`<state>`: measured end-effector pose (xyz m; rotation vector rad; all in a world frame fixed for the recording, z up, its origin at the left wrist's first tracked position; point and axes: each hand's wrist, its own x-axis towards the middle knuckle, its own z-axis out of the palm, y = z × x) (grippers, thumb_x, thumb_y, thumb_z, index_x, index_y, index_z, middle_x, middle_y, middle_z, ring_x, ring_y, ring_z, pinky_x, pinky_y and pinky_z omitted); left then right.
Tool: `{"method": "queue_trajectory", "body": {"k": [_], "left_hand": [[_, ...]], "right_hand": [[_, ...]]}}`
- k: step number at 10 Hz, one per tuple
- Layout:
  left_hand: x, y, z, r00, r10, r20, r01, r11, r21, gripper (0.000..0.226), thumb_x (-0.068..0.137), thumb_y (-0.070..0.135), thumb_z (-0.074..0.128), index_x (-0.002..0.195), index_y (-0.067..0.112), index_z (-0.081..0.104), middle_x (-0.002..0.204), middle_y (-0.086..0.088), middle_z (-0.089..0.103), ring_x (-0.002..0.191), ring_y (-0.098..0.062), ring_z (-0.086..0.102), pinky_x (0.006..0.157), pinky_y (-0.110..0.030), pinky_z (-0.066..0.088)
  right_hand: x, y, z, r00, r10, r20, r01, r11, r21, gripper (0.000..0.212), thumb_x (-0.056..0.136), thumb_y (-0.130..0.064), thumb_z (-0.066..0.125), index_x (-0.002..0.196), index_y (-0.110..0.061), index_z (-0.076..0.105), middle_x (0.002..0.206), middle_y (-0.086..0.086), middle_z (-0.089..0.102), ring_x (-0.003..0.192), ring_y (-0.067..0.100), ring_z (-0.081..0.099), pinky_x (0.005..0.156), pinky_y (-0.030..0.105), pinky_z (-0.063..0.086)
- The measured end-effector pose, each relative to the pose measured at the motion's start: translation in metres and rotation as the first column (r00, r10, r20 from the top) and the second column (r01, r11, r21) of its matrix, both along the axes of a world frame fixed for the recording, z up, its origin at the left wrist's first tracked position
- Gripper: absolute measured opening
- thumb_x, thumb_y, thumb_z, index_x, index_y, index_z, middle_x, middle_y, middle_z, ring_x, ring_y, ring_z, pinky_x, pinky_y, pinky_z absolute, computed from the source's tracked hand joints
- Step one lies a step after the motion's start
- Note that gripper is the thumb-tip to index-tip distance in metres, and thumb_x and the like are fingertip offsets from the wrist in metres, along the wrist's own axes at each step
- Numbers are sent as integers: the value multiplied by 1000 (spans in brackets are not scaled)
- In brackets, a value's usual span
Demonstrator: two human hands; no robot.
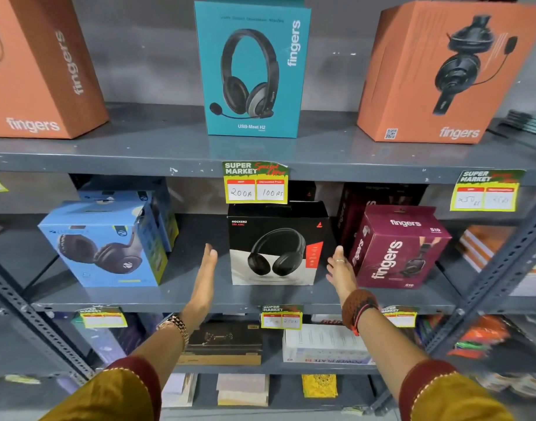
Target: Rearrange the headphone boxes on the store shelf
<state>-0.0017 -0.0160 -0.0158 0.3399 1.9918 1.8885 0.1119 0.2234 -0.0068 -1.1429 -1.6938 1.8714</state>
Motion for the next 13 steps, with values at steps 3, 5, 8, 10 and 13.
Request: {"method": "queue_trajectory", "body": {"k": [3,5,8,10,13], "left_hand": [[-38,-94,-16,929,153,-337,-166,986,-9,54,98,32,36,149,27,18,158,10,18,144,-6,17,121,-36,13],[-91,-173,1,813,245,-528,-307,951,-33,57,97,33,34,150,24,14,161,10,6,147,-4,1,118,-27,7],[-179,-273,23,962,200,-185,-226,965,-135,68,90,64,22,148,29,18,158,3,21,145,-19,21,120,-45,17],[-183,-280,39,998,-16,-53,15,1000,-11,52,94,55,11,109,39,58,88,27,73,84,8,68,74,-15,51],[-181,-284,45,995,-78,-64,83,994,74,49,96,48,10,103,40,57,82,28,73,81,9,67,67,-6,50]], "right_hand": [[-25,-95,-32,983,169,75,-152,970,-188,40,97,-23,34,117,6,52,133,33,49,87,29,57,69,30,45],[-101,-192,-7,972,233,-14,-232,956,-182,43,97,-23,36,123,8,49,134,26,51,121,37,51,100,43,41],[-194,-304,34,929,335,-157,-351,932,-89,51,95,-34,40,135,-3,40,143,14,43,132,27,42,111,36,33],[-214,-327,25,950,311,-38,-311,950,19,68,79,-65,40,132,-22,46,145,4,45,130,26,45,113,42,33],[-219,-335,16,978,202,-42,-201,979,36,73,74,-70,39,130,-24,48,143,2,48,129,25,45,112,43,33]]}}
